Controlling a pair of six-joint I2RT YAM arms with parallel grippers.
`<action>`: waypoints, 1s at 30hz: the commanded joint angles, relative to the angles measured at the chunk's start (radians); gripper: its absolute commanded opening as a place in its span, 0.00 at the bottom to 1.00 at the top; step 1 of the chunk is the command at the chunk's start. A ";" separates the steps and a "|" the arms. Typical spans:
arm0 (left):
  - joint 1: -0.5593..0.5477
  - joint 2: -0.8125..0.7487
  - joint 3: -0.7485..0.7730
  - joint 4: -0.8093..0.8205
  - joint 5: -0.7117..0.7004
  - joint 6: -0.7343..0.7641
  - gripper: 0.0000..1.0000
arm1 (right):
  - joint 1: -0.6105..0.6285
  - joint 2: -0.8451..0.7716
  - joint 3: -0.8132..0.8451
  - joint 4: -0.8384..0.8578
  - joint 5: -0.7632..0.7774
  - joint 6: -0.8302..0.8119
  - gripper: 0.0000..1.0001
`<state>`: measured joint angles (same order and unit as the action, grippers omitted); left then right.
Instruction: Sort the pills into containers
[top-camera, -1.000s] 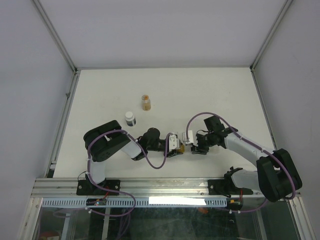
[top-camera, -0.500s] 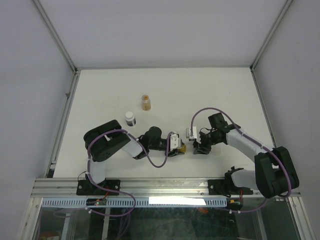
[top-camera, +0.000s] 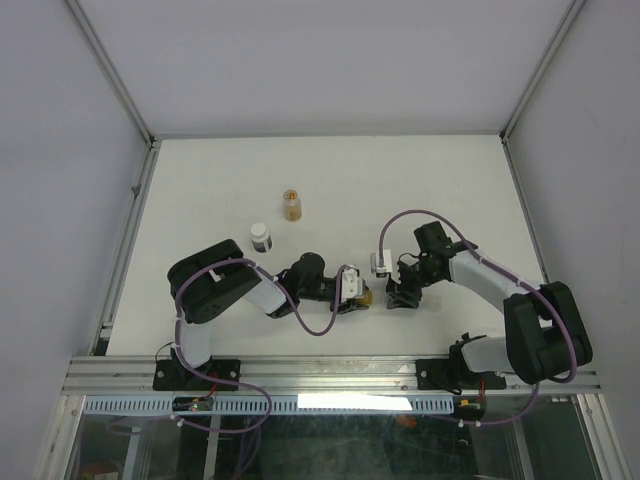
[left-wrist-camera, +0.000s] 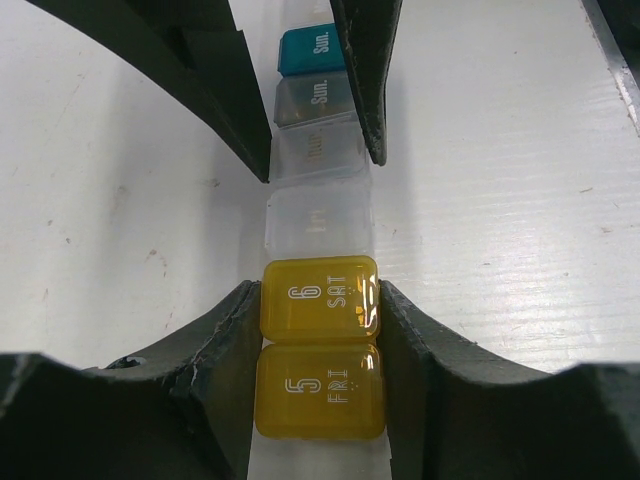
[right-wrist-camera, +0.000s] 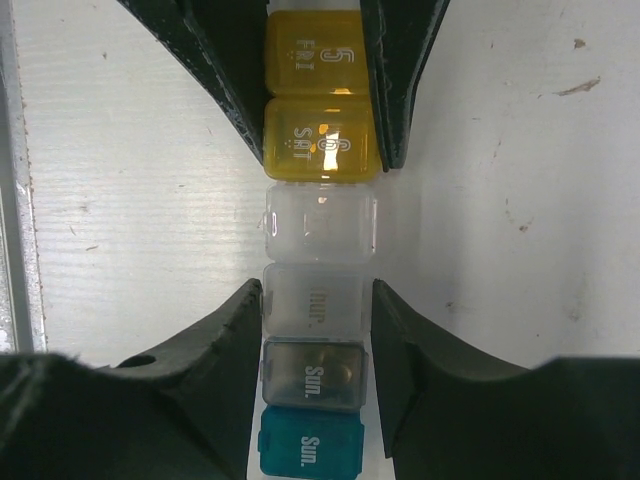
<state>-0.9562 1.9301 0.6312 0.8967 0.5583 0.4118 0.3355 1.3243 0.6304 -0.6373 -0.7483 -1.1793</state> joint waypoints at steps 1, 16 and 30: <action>-0.005 0.013 0.007 -0.027 0.024 0.033 0.20 | -0.009 0.002 0.048 -0.026 -0.040 -0.002 0.34; -0.004 0.009 0.005 -0.023 0.028 0.034 0.20 | -0.042 -0.104 0.042 0.054 0.002 0.103 0.59; -0.005 0.009 0.008 -0.025 0.023 0.029 0.21 | -0.044 -0.071 0.039 0.240 0.165 0.350 0.46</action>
<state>-0.9550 1.9301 0.6315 0.8967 0.5518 0.4206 0.2974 1.2411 0.6361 -0.5056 -0.6491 -0.9195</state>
